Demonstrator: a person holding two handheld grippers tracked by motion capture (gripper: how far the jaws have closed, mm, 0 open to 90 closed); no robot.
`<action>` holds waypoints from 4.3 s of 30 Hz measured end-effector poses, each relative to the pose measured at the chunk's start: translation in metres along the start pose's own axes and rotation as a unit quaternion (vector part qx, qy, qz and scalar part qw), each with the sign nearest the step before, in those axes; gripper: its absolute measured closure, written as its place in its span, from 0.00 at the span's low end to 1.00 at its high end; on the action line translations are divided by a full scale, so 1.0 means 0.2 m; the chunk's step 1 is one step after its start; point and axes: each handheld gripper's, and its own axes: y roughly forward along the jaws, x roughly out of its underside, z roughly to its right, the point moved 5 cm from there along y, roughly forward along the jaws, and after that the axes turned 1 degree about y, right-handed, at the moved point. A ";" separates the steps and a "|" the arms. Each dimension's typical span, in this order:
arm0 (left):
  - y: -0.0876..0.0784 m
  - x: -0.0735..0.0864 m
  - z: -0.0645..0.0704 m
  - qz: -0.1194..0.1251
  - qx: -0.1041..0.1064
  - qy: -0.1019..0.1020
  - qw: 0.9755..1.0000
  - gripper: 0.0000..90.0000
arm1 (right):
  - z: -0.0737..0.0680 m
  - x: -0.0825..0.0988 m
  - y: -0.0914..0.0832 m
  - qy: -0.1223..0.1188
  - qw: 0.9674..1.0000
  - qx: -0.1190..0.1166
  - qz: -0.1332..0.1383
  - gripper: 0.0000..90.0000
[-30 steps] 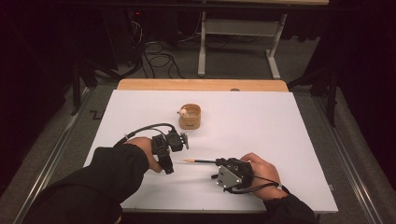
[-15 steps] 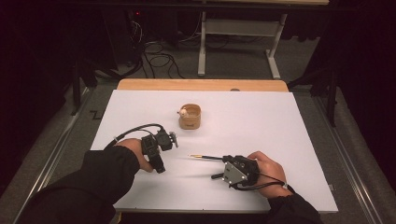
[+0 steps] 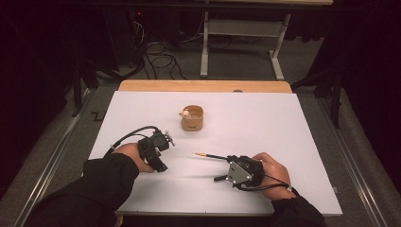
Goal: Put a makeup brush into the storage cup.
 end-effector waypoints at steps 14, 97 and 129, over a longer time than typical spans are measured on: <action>0.05 0.06 -0.08 0.130 -0.031 -0.078 0.988 0.43 | 0.01 0.01 0.00 0.013 1.000 0.002 0.003 0.96; 0.09 0.18 -0.01 0.443 -0.067 -0.159 0.880 0.09 | 0.05 -0.05 0.02 0.322 0.938 -0.015 0.125 0.96; -0.06 0.08 0.04 0.481 -0.051 -0.134 0.865 0.07 | 0.08 -0.13 -0.02 0.406 0.893 -0.022 0.192 0.96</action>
